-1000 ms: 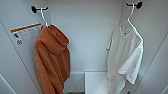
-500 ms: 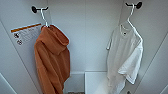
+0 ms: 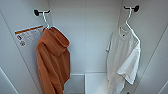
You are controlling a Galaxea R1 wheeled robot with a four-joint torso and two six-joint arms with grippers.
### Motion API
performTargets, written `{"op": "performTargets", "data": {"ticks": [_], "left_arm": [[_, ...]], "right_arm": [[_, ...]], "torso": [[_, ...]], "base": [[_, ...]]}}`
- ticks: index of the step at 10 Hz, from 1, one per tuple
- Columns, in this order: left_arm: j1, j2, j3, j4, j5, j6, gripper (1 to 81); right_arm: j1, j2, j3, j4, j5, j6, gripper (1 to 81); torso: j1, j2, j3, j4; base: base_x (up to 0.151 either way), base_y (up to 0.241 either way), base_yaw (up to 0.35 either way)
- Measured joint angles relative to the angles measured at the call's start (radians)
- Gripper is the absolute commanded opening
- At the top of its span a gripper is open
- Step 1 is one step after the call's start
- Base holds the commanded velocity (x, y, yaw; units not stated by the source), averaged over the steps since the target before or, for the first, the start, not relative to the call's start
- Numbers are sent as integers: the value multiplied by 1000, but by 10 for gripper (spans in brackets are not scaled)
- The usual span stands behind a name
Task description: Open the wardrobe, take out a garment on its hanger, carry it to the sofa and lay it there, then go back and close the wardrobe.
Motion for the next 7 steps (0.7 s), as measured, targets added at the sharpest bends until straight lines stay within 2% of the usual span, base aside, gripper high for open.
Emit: {"op": "performTargets", "data": {"ticks": [3, 4, 7], "left_arm": [[-37, -34, 27, 0, 8, 0, 811], [-50, -60, 52, 0, 13, 0, 811], [-118, -116, 207, 1, 58, -1, 811]], "right_arm": [[0, 3, -1, 0, 7, 0, 811], [1, 3, 0, 0, 8, 1, 811], [0, 3, 0, -1, 9, 1, 811]], "torso": [[-1, 0, 5, 0], [-1, 0, 5, -7], [-1, 0, 5, -69]], "base": [[0, 0, 0], [0, 0, 0], [0, 0, 0]]}}
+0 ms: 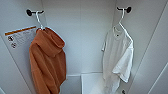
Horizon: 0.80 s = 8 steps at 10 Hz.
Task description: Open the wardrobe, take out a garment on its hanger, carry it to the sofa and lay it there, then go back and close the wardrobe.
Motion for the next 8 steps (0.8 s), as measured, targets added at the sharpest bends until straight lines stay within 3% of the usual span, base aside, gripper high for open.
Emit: {"op": "performTargets", "data": {"ticks": [3, 6, 8], "left_arm": [[-65, -8, 47, 0, 14, -1, 811], [-99, 39, -68, -3, 48, -3, 811], [-204, 66, -142, -17, 76, -4, 811]], "right_arm": [[5, 0, 0, -2, -2, 0, 811], [9, 3, 0, -2, -2, 0, 811], [9, 3, -4, -2, -1, 0, 811]], "torso": [[0, 0, 0, -5], [0, 0, 0, -5], [0, 0, 0, -5]], "base": [[0, 0, 0], [0, 0, 0], [0, 0, 0]]}}
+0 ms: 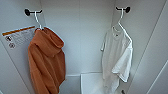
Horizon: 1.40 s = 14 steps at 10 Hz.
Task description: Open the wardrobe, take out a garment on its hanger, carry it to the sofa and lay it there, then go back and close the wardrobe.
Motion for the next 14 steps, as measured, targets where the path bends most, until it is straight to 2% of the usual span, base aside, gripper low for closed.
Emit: {"op": "performTargets", "data": {"ticks": [3, 6, 12, 14], "left_arm": [[-109, 2, 9, -12, 70, 0, 811], [-181, -10, 129, -29, 134, -1, 811], [-366, -133, 439, -95, 247, -16, 811], [-423, -135, 484, -123, 277, -30, 811]], "right_arm": [[10, 0, -6, 0, -1, 3, 811], [19, 3, -7, 0, -3, 4, 811], [39, 19, -13, 0, -13, 7, 811], [39, 19, -16, -1, -17, 7, 811]], "torso": [[0, 0, 0, 0], [1, 0, 0, 0], [1, 1, -1, 0], [1, 1, -1, 0]], "base": [[0, 0, 0], [0, 0, 0], [0, 0, 0], [0, 0, 0]]}}
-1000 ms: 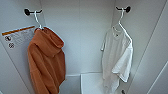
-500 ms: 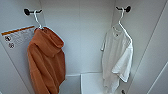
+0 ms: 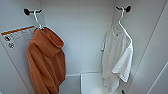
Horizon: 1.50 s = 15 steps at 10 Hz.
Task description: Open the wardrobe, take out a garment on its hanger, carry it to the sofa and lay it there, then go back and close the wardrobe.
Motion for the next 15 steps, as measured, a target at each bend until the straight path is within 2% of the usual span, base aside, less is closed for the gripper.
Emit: {"op": "performTargets", "data": {"ticks": [1, 4, 7, 12, 15], "left_arm": [[-28, 3, 11, -10, 40, -14, 811], [-183, 13, 11, -15, 89, -53, 811], [-251, 62, 6, -19, 164, -102, 811], [-462, 136, 5, -24, 239, -183, 811], [-569, 206, -7, -62, 269, -203, 811]], "right_arm": [[-2, 0, 0, 0, -1, 0, 811], [-2, 0, -1, 0, -3, 0, 811], [-2, 0, -3, 0, -3, 0, 811], [0, 0, -5, 0, -3, 1, 811], [10, 0, -5, 0, -3, 1, 811]], "torso": [[0, 0, 0, 0], [1, 0, 0, 0], [1, 1, -1, 0], [1, 2, -1, -2], [2, 2, -2, -39]], "base": [[0, 0, 0], [0, 0, 0], [0, 0, 0], [0, 0, 0], [0, 0, 0]]}}
